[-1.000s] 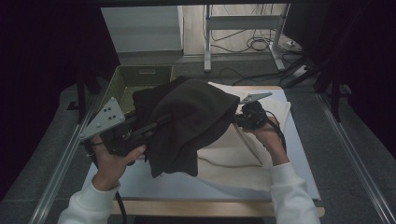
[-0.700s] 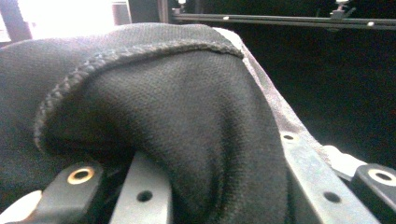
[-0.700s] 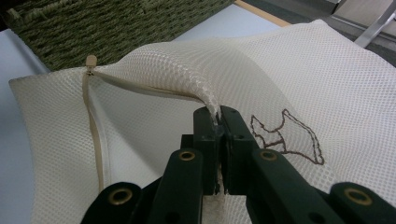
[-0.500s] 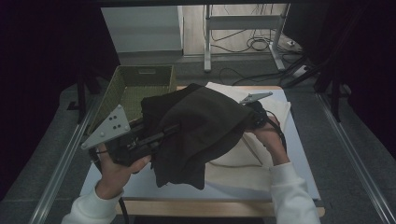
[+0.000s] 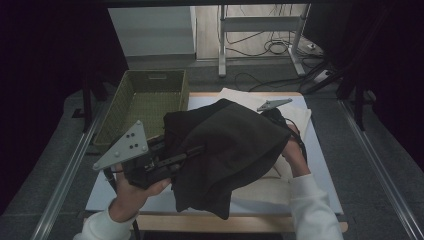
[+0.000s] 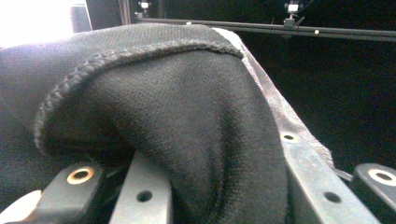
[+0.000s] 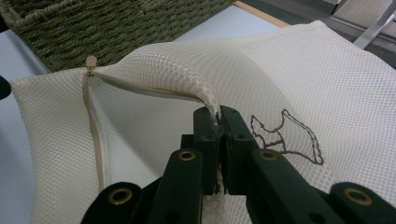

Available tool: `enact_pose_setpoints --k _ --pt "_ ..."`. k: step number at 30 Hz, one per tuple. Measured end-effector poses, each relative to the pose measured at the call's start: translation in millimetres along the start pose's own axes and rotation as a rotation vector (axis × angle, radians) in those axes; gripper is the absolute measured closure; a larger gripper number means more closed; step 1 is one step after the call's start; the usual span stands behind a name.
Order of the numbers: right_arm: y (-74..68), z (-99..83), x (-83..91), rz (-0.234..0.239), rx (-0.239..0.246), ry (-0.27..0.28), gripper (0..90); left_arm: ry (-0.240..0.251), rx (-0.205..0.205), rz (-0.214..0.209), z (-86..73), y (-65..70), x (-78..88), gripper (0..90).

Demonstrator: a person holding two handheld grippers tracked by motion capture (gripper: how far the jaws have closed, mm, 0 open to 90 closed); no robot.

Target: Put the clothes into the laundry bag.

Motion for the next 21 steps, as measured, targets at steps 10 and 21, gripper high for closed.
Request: enact_pose_setpoints --k 10,21 --pt "1.3 -0.3 1.6 0.001 -0.006 0.003 85.7 -0.037 0.024 -0.030 -12.5 0.6 -18.5 70.9" --pt "2.6 0.4 4.6 -0.002 -0.007 0.014 85.7 -0.101 0.095 -0.056 -45.1 -5.1 -39.9 70.8"
Point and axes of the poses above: each handheld gripper's, and its own axes: x roughly backward along the jaws, z roughly out of its top, y roughly to its right, the point moved 10 cm from there along -x, roughly forward along the jaws, and after that the axes turned 10 degrees about -y, right-handed, at the moved point
